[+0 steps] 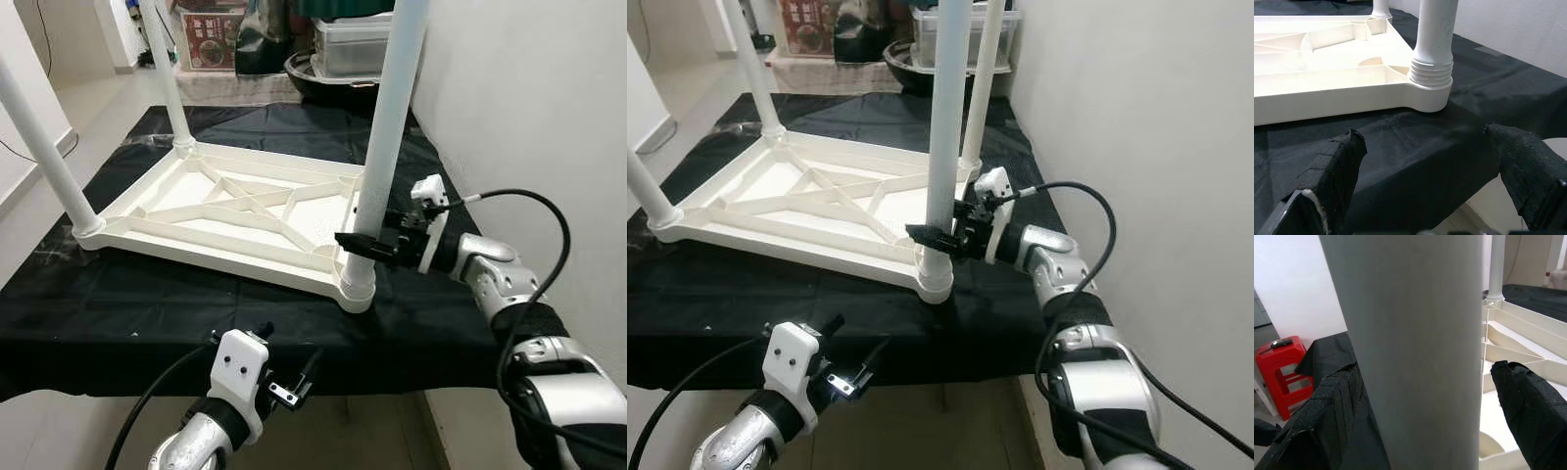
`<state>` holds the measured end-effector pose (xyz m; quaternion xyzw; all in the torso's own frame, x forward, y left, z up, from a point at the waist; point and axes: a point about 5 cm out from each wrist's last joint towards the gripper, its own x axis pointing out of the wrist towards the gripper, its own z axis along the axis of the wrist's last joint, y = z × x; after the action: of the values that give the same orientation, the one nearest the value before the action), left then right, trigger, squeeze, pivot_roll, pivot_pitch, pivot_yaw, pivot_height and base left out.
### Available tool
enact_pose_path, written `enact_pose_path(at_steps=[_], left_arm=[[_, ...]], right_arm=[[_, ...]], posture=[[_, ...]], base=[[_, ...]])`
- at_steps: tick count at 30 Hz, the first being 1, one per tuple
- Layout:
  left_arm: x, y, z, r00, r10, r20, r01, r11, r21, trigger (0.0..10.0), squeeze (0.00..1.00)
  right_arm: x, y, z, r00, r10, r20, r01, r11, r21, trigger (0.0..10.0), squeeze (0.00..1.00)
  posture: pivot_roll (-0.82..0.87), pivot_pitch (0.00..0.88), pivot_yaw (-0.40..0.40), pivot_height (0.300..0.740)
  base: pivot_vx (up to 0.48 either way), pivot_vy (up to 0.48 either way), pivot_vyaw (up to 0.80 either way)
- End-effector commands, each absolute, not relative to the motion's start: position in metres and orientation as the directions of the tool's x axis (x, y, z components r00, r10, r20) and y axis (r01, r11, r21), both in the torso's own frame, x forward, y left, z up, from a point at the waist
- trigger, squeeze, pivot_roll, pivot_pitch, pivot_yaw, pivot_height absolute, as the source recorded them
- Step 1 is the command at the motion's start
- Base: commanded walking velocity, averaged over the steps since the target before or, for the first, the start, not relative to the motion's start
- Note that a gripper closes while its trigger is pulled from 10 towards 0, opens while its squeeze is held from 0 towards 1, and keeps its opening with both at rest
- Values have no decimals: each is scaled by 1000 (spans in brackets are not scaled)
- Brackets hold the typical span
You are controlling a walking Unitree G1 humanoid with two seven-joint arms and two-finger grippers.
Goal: Building children table
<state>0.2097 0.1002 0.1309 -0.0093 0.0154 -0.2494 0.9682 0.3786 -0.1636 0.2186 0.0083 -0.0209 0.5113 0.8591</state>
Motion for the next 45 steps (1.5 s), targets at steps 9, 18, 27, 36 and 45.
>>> enact_pose_path(at_steps=[9,18,27,36,45], left_arm=[[207,100,129,873,-486,-36,486,874,-14,10000,0],[207,100,129,875,-482,-39,482,876,-14,10000,0],[207,100,129,876,-481,-41,481,876,-12,10000,0],[207,101,129,878,-477,-42,477,879,-10,10000,0],[208,102,129,879,-474,-42,474,880,-8,10000,0]], right_arm=[[382,-148,222,439,897,47,-897,441,-36,10000,0],[384,-148,224,449,891,64,-891,452,-49,10000,0],[385,-145,225,452,889,72,-888,456,-60,2275,0],[384,-142,220,442,894,71,-893,446,-61,0,0],[382,-138,212,448,890,82,-889,453,-58,0,0]], posture=[[118,103,-55,740],[119,109,-58,740],[121,112,-58,740],[120,114,-56,740],[118,116,-53,740]], base=[[0,0,0],[0,0,0],[0,0,0],[0,0,0],[0,0,0]])
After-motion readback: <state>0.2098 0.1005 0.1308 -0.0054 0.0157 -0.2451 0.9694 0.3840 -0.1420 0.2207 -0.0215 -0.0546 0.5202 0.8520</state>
